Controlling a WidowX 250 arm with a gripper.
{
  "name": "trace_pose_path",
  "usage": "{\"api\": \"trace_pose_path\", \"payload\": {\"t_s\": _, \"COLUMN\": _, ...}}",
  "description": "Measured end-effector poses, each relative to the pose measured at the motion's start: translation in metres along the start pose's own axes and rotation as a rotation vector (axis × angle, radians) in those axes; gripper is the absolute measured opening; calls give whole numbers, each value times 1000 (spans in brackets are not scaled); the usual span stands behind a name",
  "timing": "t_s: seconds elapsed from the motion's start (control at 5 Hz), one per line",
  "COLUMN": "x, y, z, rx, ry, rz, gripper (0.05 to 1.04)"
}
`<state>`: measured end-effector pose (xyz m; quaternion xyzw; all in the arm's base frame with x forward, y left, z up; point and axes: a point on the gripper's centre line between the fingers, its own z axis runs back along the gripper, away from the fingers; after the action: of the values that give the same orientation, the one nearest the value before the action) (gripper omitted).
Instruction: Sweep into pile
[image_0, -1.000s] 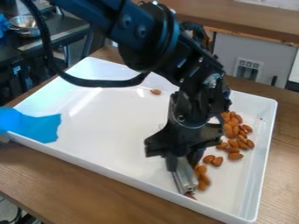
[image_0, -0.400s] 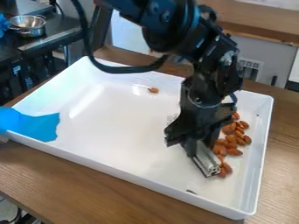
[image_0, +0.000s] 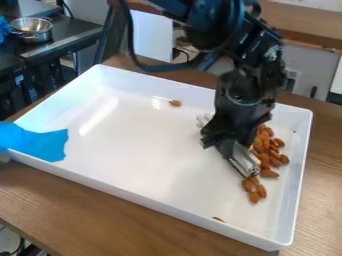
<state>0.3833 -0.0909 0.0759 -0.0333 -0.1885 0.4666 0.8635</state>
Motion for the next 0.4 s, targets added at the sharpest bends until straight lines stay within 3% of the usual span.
{"api": "trace_pose_path", "payload": {"t_s": 0.2, "x": 7, "y": -10, "z": -5, "rx": 7, "ry": -38, "rz": 14, "gripper": 366}}
{"api": "trace_pose_path", "payload": {"t_s": 0.4, "x": 11, "y": -15, "z": 0, "rx": 7, "ry": -40, "rz": 22, "gripper": 366}}
